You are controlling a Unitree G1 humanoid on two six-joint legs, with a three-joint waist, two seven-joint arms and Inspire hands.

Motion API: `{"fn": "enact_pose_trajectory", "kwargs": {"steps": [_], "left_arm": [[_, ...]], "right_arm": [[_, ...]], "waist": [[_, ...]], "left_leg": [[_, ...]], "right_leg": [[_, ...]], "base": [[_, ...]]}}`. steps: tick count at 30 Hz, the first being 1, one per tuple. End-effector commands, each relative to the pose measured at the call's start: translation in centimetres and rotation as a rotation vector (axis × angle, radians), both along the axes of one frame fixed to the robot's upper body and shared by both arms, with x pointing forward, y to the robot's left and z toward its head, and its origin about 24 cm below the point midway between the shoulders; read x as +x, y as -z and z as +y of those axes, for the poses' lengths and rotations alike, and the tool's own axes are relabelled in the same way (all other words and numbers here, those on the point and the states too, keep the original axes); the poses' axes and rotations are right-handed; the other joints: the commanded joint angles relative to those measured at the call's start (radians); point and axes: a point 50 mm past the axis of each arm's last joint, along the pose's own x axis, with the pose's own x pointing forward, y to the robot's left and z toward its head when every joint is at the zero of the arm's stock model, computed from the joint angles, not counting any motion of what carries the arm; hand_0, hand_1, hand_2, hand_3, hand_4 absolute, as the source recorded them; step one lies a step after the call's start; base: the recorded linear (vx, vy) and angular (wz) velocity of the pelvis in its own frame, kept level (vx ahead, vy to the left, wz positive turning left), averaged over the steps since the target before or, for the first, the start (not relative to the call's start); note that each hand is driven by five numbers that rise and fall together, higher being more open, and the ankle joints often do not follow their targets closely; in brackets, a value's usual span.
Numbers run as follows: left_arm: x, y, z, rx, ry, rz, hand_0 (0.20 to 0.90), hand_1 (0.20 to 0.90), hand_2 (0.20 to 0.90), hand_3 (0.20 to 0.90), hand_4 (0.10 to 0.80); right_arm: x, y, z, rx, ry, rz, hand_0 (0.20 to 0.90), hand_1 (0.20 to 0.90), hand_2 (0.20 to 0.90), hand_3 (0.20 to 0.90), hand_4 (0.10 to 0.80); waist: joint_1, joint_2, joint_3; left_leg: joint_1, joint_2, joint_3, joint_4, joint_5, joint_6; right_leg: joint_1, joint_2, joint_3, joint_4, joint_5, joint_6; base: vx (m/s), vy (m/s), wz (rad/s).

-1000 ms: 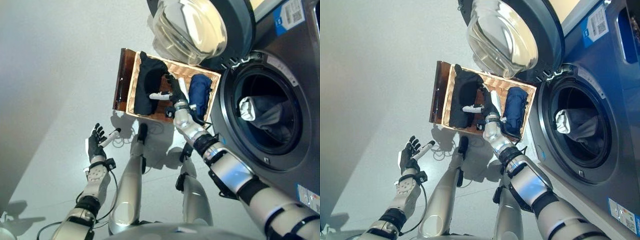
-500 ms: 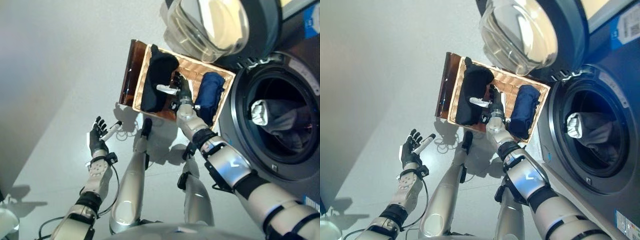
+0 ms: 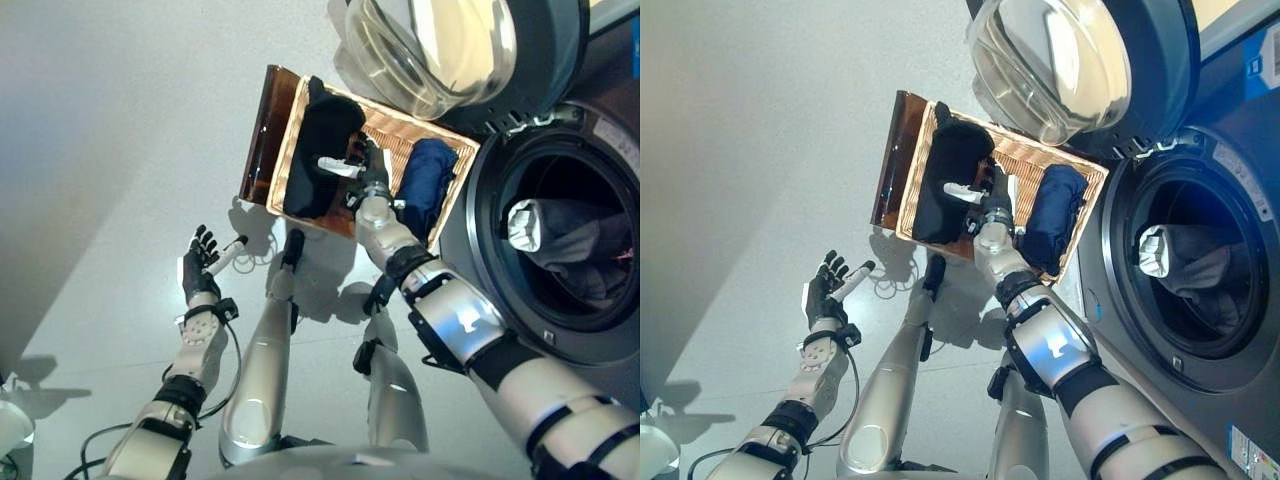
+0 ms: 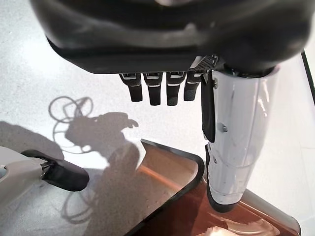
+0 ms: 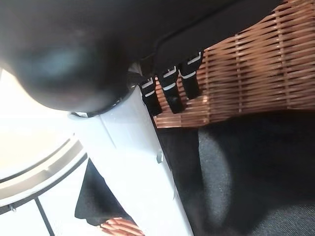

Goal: Pick up the clothes and place them into the washing machine

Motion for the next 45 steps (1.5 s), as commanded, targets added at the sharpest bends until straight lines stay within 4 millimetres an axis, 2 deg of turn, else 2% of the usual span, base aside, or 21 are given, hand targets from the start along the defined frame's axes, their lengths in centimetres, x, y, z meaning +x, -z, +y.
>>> {"fn": "enact_pose_trajectory", "kwargs": {"steps": [1,6,14,15,17,19,20,21,25,28,30,32,34,35,45], "left_arm": [[0.7,-2.2,0.5,0.038,0.001,-0.108,0.900,0.900,0.900,0.900,0.800],[0.9,-2.9,0.3,0.033,0.018,-0.142,0.900,0.900,0.900,0.900,0.800],[0.8,-2.6,0.1,0.032,0.023,-0.125,0.900,0.900,0.900,0.900,0.800],[0.9,-2.6,0.1,0.035,0.022,-0.122,0.900,0.900,0.900,0.900,0.800],[1.0,-2.6,0.1,0.036,0.020,-0.120,0.900,0.900,0.900,0.900,0.800],[1.1,-2.6,0.1,0.037,0.019,-0.118,0.900,0.900,0.900,0.900,0.800],[1.1,-2.6,0.1,0.036,0.017,-0.116,0.900,0.900,0.900,0.900,0.800],[1.1,-2.6,0.1,0.038,0.016,-0.115,0.900,0.900,0.900,0.900,0.800],[1.2,-2.6,0.1,0.039,0.019,-0.115,0.900,0.900,0.900,0.900,0.800],[1.1,-2.2,0.0,0.035,0.014,-0.095,0.900,0.900,0.900,0.900,0.800],[1.0,-2.0,0.0,0.033,0.011,-0.086,0.900,0.900,0.900,0.900,0.800],[0.9,-1.6,0.0,0.031,0.006,-0.068,0.900,0.900,0.900,0.900,0.800],[0.8,-1.2,0.2,0.041,-0.001,-0.041,0.900,0.900,0.900,0.900,0.800],[0.7,-0.7,0.3,0.051,-0.007,-0.012,0.900,0.900,0.900,0.900,0.800],[0.0,0.9,1.2,0.082,-0.026,0.074,0.900,0.900,0.900,0.900,0.800]], "right_arm": [[0.7,-6.2,4.1,0.083,-0.130,-0.194,0.900,0.900,0.900,0.900,0.800],[1.0,-7.4,3.6,0.089,-0.111,-0.209,0.900,0.900,0.900,0.900,0.800],[1.1,-8.6,4.1,0.089,-0.127,-0.239,0.900,0.900,0.900,0.900,0.800],[1.1,-8.8,4.4,0.084,-0.138,-0.243,0.862,0.862,0.862,0.862,0.773],[1.0,-8.9,4.7,0.085,-0.145,-0.245,0.711,0.711,0.711,0.711,0.665],[0.9,-8.9,5.0,0.090,-0.153,-0.241,0.653,0.653,0.653,0.653,0.624],[0.9,-8.9,5.2,0.095,-0.158,-0.240,0.551,0.551,0.551,0.551,0.551],[0.9,-9.1,5.4,0.101,-0.166,-0.244,0.549,0.549,0.549,0.549,0.549],[0.8,-9.4,5.9,0.110,-0.181,-0.251,0.568,0.568,0.568,0.568,0.563],[0.5,-9.3,6.6,0.116,-0.204,-0.251,0.642,0.642,0.642,0.642,0.616],[0.4,-9.1,6.9,0.122,-0.215,-0.246,0.755,0.755,0.755,0.755,0.696],[0.2,-8.7,7.2,0.125,-0.225,-0.239,0.774,0.774,0.774,0.774,0.710],[0.0,-8.0,7.6,0.124,-0.239,-0.222,0.837,0.837,0.837,0.837,0.755],[-0.2,-7.2,7.7,0.126,-0.239,-0.204,0.900,0.900,0.900,0.900,0.800],[-0.6,-4.3,7.6,0.133,-0.219,-0.119,0.900,0.900,0.900,0.900,0.800]], "waist": [[0.072,0.050,0.038],[0.086,0.056,0.053],[0.094,0.059,0.067],[0.095,0.058,0.068],[0.095,0.057,0.069],[0.098,0.057,0.069],[0.100,0.057,0.069],[0.101,0.057,0.068],[0.104,0.059,0.068],[0.101,0.057,0.068],[0.099,0.056,0.067],[0.096,0.052,0.062],[0.091,0.048,0.055],[0.087,0.043,0.047],[0.090,0.018,0.005]], "left_leg": [[0.110,-0.057,0.006,-0.205,0.046,-0.031],[0.096,-0.062,-0.006,-0.205,0.048,-0.031],[0.077,-0.069,-0.019,-0.205,0.050,-0.030],[0.076,-0.070,-0.020,-0.205,0.050,-0.030],[0.076,-0.071,-0.021,-0.205,0.050,-0.031],[0.076,-0.072,-0.022,-0.205,0.049,-0.030],[0.075,-0.073,-0.023,-0.205,0.050,-0.030],[0.074,-0.074,-0.024,-0.205,0.050,-0.030],[0.074,-0.075,-0.024,-0.205,0.050,-0.030],[0.080,-0.075,-0.024,-0.205,0.049,-0.029],[0.084,-0.075,-0.024,-0.205,0.048,-0.029],[0.091,-0.074,-0.021,-0.205,0.047,-0.028],[0.101,-0.072,-0.017,-0.205,0.046,-0.028],[0.113,-0.071,-0.016,-0.205,0.045,-0.027],[0.173,-0.061,-0.017,-0.205,0.035,-0.023]], "right_leg": [[0.163,-0.010,0.007,0.017,-0.022,0.034],[0.163,-0.009,-0.007,0.013,-0.024,0.036],[0.153,-0.008,-0.018,0.016,-0.026,0.036],[0.154,-0.008,-0.020,0.016,-0.027,0.036],[0.154,-0.008,-0.020,0.016,-0.028,0.036],[0.155,-0.008,-0.020,0.015,-0.029,0.036],[0.156,-0.009,-0.022,0.016,-0.030,0.036],[0.156,-0.009,-0.023,0.016,-0.031,0.036],[0.157,-0.010,-0.027,0.016,-0.033,0.036],[0.159,-0.010,-0.026,0.018,-0.032,0.035],[0.160,-0.009,-0.025,0.020,-0.033,0.034],[0.163,-0.008,-0.021,0.022,-0.034,0.033],[0.167,-0.007,-0.018,0.025,-0.034,0.032],[0.175,-0.006,-0.015,0.027,-0.036,0.031],[0.225,-0.005,-0.007,0.035,-0.044,0.029]], "base": [[-0.003,0.000,0.03],[-0.007,-0.019,0.05],[-0.004,-0.001,0.04],[0.000,0.003,0.08],[-0.001,0.010,0.07],[-0.001,0.006,0.02],[0.000,0.000,0.00],[0.000,0.000,0.00],[-0.002,0.006,0.05],[-0.006,0.013,0.06],[0.001,0.008,0.07],[0.006,0.019,0.06],[0.012,0.012,0.05],[0.000,0.000,0.00],[0.013,-0.015,-0.03]]}}
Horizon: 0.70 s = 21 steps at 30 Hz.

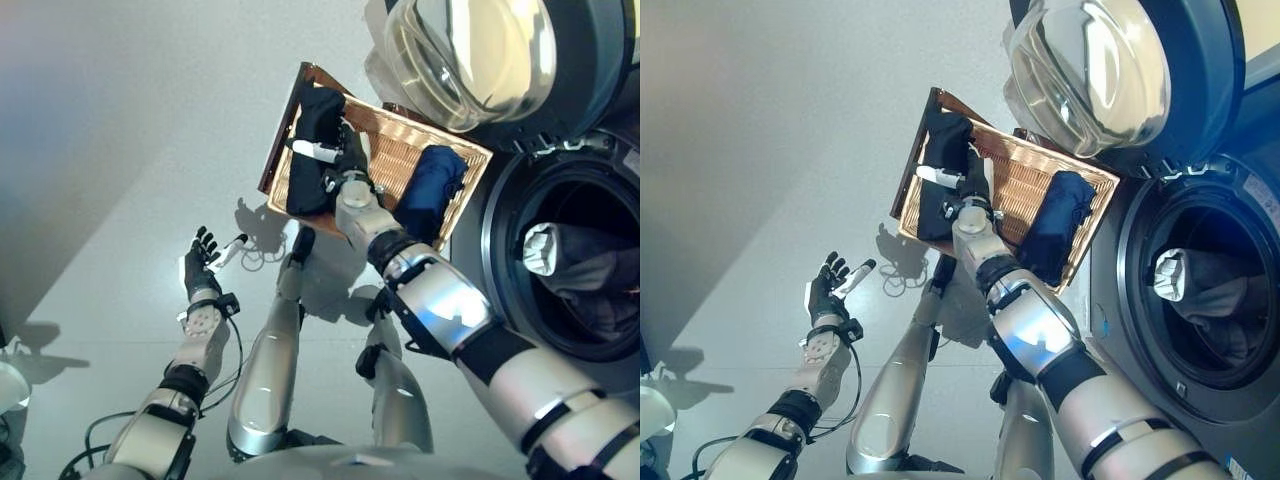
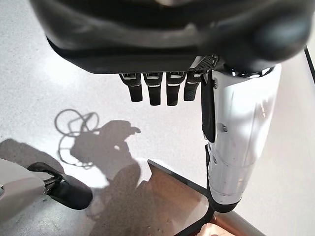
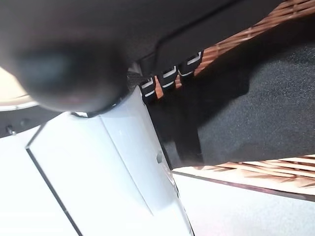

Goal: Pick up the clothes and place them into the washing machine

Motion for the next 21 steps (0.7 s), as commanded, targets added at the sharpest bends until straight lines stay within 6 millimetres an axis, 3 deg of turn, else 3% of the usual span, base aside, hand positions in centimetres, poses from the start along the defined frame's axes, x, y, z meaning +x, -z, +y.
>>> {"fn": "enact_pose_trajectory", "kwargs": {"steps": [1,9,10,11,12,13,21], "left_arm": [[-0.8,0.3,1.3,0.077,-0.007,0.007,0.900,0.900,0.900,0.900,0.800],[-1.0,0.1,1.2,0.074,0.016,-0.009,0.900,0.900,0.900,0.900,0.800],[-1.1,0.1,1.0,0.064,0.015,-0.011,0.900,0.900,0.900,0.900,0.800],[-1.1,0.1,1.0,0.064,0.015,-0.011,0.900,0.900,0.900,0.900,0.800],[-1.1,0.1,1.0,0.064,0.014,-0.013,0.900,0.900,0.900,0.900,0.800],[-1.2,0.2,1.0,0.065,0.014,-0.013,0.900,0.900,0.900,0.900,0.800],[-0.9,-0.4,1.2,0.053,-0.011,-0.041,0.900,0.900,0.900,0.900,0.800]], "right_arm": [[-0.9,-1.8,4.0,0.071,-0.118,-0.091,0.900,0.900,0.900,0.900,0.800],[-0.3,-2.4,3.1,0.010,-0.071,-0.076,0.900,0.900,0.900,0.900,0.800],[-0.1,-2.7,2.8,-0.003,-0.060,-0.081,0.779,0.779,0.779,0.779,0.714],[-0.1,-2.7,2.8,-0.003,-0.060,-0.081,0.535,0.535,0.535,0.535,0.539],[0.0,-2.8,2.5,-0.016,-0.055,-0.083,0.411,0.411,0.411,0.411,0.451],[0.3,-2.9,1.8,-0.064,-0.039,-0.087,0.200,0.200,0.200,0.200,0.300],[0.7,-3.7,0.8,-0.118,0.004,-0.112,0.200,0.200,0.200,0.200,0.300]], "waist": [[0.021,-0.018,-0.030],[0.040,-0.021,-0.024],[0.043,-0.019,-0.020],[0.043,-0.019,-0.020],[0.044,-0.018,-0.019],[0.046,-0.017,-0.017],[0.049,-0.019,0.002]], "left_leg": [[0.074,-0.085,0.032,-0.108,-0.018,0.003],[0.069,-0.092,0.014,-0.108,-0.018,0.006],[0.064,-0.095,0.014,-0.108,-0.018,0.005],[0.064,-0.095,0.014,-0.108,-0.018,0.005],[0.061,-0.097,0.012,-0.108,-0.017,0.005],[0.056,-0.099,0.009,-0.108,-0.016,0.004],[0.039,-0.099,0.004,-0.108,-0.012,0.004]], "right_leg": [[0.140,-0.035,0.040,0.035,-0.019,0.038],[0.155,-0.032,0.026,0.010,-0.017,0.040],[0.155,-0.032,0.023,0.004,-0.016,0.042],[0.155,-0.032,0.022,0.004,-0.016,0.042],[0.154,-0.031,0.023,0.002,-0.015,0.042],[0.153,-0.031,0.020,0.001,-0.017,0.042],[0.144,-0.030,0.022,0.000,-0.013,0.043]], "base": [[0.012,-0.040,-0.02],[-0.007,-0.023,0.06],[0.000,0.000,0.00],[0.000,0.000,0.00],[0.000,0.000,0.00],[0.000,0.000,0.00],[-0.022,0.001,0.06]]}}
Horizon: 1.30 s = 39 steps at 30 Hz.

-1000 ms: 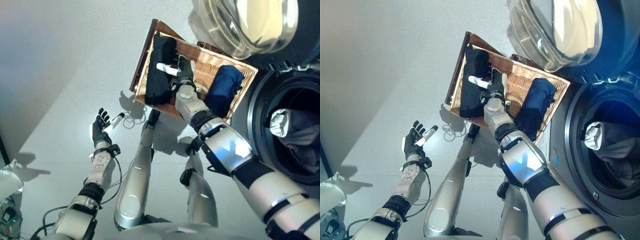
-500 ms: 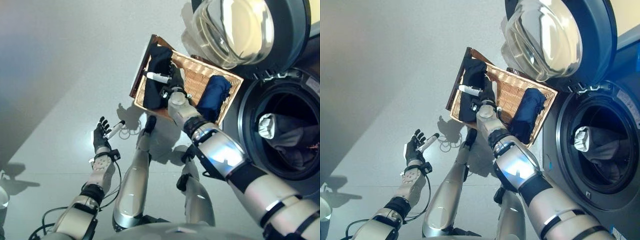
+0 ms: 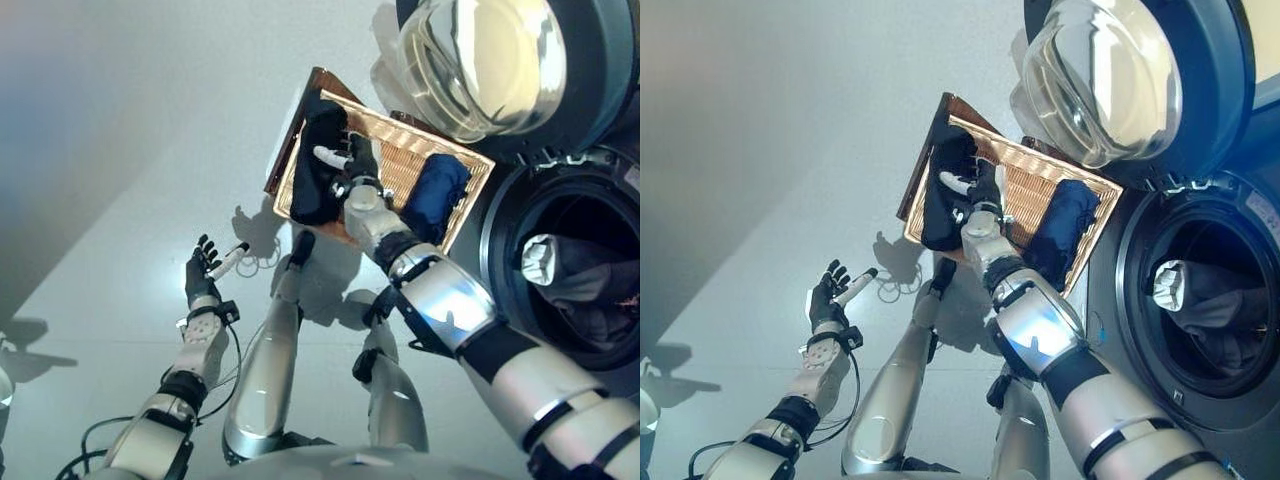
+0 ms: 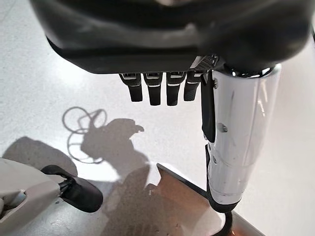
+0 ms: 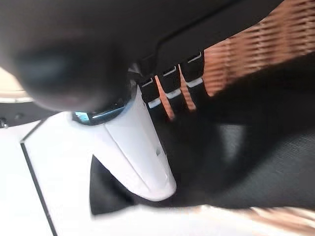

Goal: Pick up the clothes and place them into the washing machine

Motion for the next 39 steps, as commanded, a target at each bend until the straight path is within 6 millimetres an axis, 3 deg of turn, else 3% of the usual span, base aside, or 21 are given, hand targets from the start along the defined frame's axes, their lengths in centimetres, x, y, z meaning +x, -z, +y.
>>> {"fn": "enact_pose_trajectory", "kwargs": {"steps": [1,12,20,28,29,33,34,39], "left_arm": [[-0.2,-0.9,1.1,0.041,-0.024,-0.061,0.900,0.900,0.900,0.900,0.800],[-0.4,-0.8,1.1,0.030,-0.029,-0.062,0.900,0.900,0.900,0.900,0.800],[-0.9,-0.4,1.7,0.041,-0.040,-0.039,0.900,0.900,0.900,0.900,0.800],[-1.9,1.1,2.5,0.025,-0.077,0.030,0.900,0.900,0.900,0.900,0.800],[-2.1,1.4,2.6,0.014,-0.087,0.041,0.900,0.900,0.900,0.900,0.800],[-2.3,1.7,2.3,-0.009,-0.088,0.048,0.900,0.900,0.900,0.900,0.800],[-2.3,1.9,2.1,-0.025,-0.089,0.054,0.900,0.900,0.900,0.900,0.800],[-2.6,2.4,1.7,-0.051,-0.077,0.065,0.900,0.900,0.900,0.900,0.800]], "right_arm": [[0.3,-4.3,3.3,0.003,-0.083,-0.141,0.200,0.200,0.200,0.200,0.300],[0.5,-4.3,2.4,-0.076,-0.052,-0.141,0.200,0.200,0.200,0.200,0.300],[0.5,-3.6,0.8,-0.004,-0.035,-0.170,0.200,0.200,0.200,0.200,0.300],[-0.9,-0.5,-1.4,0.224,-0.047,-0.208,0.200,0.200,0.200,0.200,0.300],[-1.5,0.7,-1.9,0.298,-0.043,-0.201,0.200,0.200,0.200,0.200,0.300],[-2.4,1.9,-2.4,0.405,-0.051,-0.206,0.200,0.200,0.200,0.200,0.300],[-3.2,2.8,-2.5,0.530,-0.047,-0.212,0.200,0.200,0.200,0.200,0.300],[-4.3,4.4,-2.3,0.720,-0.057,-0.187,0.200,0.200,0.200,0.200,0.300]], "waist": [[0.043,0.013,0.026],[0.029,0.017,0.025],[0.005,0.014,0.013],[-0.047,-0.002,-0.012],[-0.058,-0.004,-0.017],[-0.075,-0.001,-0.027],[-0.083,0.004,-0.029],[-0.100,0.014,-0.041]], "left_leg": [[0.083,-0.066,0.027,-0.120,-0.020,-0.010],[0.090,-0.060,0.038,-0.120,-0.019,-0.007],[0.109,-0.055,0.052,-0.120,-0.020,-0.005],[0.148,-0.040,0.083,-0.120,-0.021,-0.003],[0.164,-0.036,0.092,-0.120,-0.025,-0.002],[0.178,-0.033,0.105,-0.120,-0.025,0.000],[0.194,-0.032,0.115,-0.120,-0.030,-0.001],[0.208,-0.031,0.127,-0.120,-0.032,0.000]], "right_leg": [[0.167,-0.003,0.028,0.002,-0.016,0.021],[0.156,0.001,0.039,0.012,-0.022,0.016],[0.154,0.005,0.052,0.031,-0.027,0.013],[0.160,0.005,0.075,0.046,-0.023,0.012],[0.166,0.004,0.084,0.049,-0.024,0.012],[0.167,0.001,0.093,0.053,-0.019,0.013],[0.172,-0.002,0.098,0.055,-0.021,0.013],[0.171,-0.006,0.107,0.055,-0.018,0.014]], "base": [[-0.016,0.005,0.06],[-0.001,0.001,0.00],[-0.010,0.006,-0.03],[-0.006,0.011,-0.12],[-0.001,0.004,-0.31],[-0.003,0.008,-0.21],[-0.007,0.008,-0.14],[0.000,0.000,-0.15]]}}
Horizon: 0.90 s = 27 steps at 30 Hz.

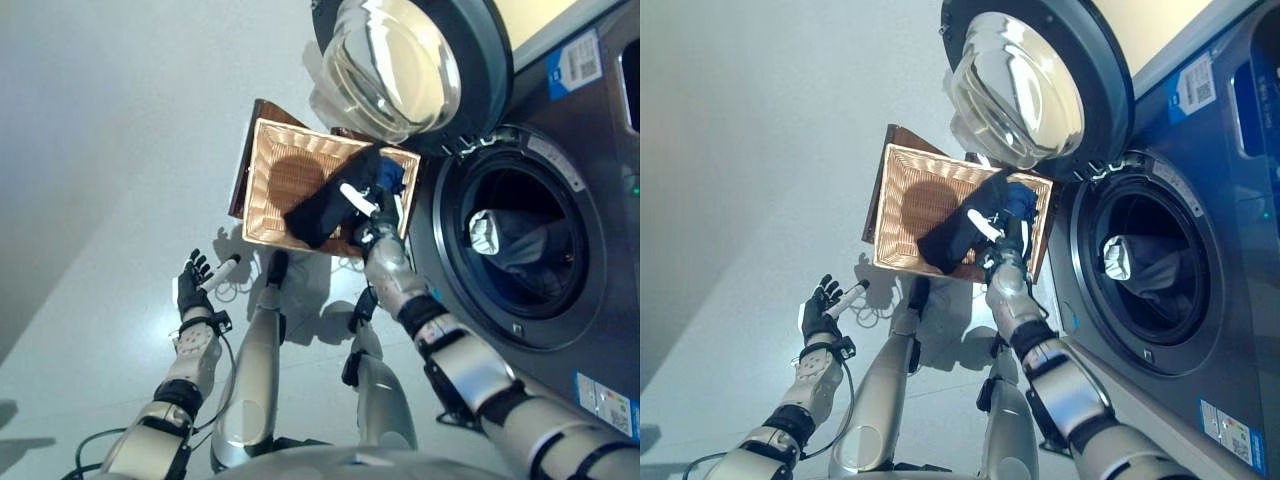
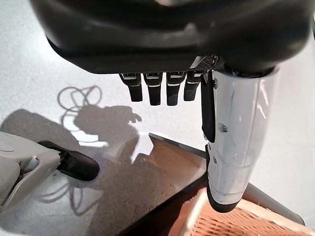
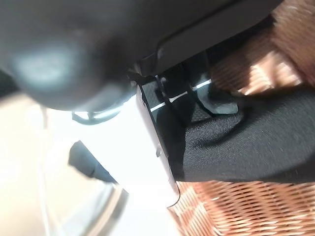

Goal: Pick up the clothes and place them into the washing machine

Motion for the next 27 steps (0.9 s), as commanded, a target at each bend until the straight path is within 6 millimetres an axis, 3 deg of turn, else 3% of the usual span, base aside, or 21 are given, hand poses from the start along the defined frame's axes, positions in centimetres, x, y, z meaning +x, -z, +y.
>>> {"fn": "enact_pose_trajectory", "kwargs": {"steps": [1,9,16,24,27], "left_arm": [[-1.1,0.9,0.1,-0.028,-0.030,0.009,0.900,0.900,0.900,0.900,0.800],[-1.6,2.0,-0.7,-0.062,-0.018,0.049,0.900,0.900,0.900,0.900,0.800],[-1.9,2.3,-0.7,-0.070,-0.015,0.058,0.900,0.900,0.900,0.900,0.800],[-2.4,3.0,-0.6,-0.112,-0.029,0.074,0.900,0.900,0.900,0.900,0.800],[-2.6,3.2,-0.8,-0.122,-0.021,0.083,0.900,0.900,0.900,0.900,0.800]], "right_arm": [[0.5,-3.9,1.1,0.275,-0.037,-0.245,0.200,0.200,0.200,0.200,0.300],[-0.7,-2.2,0.9,0.532,0.006,-0.250,0.200,0.200,0.200,0.200,0.300],[-2.0,-2.3,-0.2,0.586,0.005,-0.340,0.200,0.200,0.200,0.200,0.300],[-3.7,1.5,-3.3,0.905,0.263,-0.328,0.200,0.200,0.200,0.200,0.300],[-3.9,2.3,-4.3,0.949,0.342,-0.328,0.200,0.200,0.200,0.200,0.300]], "waist": [[0.013,0.075,-0.034],[-0.004,0.099,-0.061],[-0.032,0.111,-0.080],[-0.062,0.123,-0.103],[-0.070,0.130,-0.110]], "left_leg": [[0.154,-0.027,0.005,-0.280,0.071,-0.039],[0.179,-0.032,0.024,-0.280,0.059,-0.038],[0.202,-0.029,0.043,-0.280,0.050,-0.036],[0.227,-0.027,0.058,-0.280,0.036,-0.034],[0.231,-0.027,0.062,-0.280,0.034,-0.035]], "right_leg": [[0.118,0.017,-0.025,0.047,-0.027,0.020],[0.123,0.010,-0.010,0.053,-0.032,0.021],[0.122,0.009,0.012,0.068,-0.037,0.021],[0.122,0.009,0.026,0.074,-0.046,0.021],[0.119,0.008,0.031,0.076,-0.047,0.021]], "base": [[0.000,-0.003,-0.08],[0.012,0.004,-0.06],[0.017,0.016,-0.08],[0.011,0.007,-0.07],[0.010,0.007,-0.13]]}}
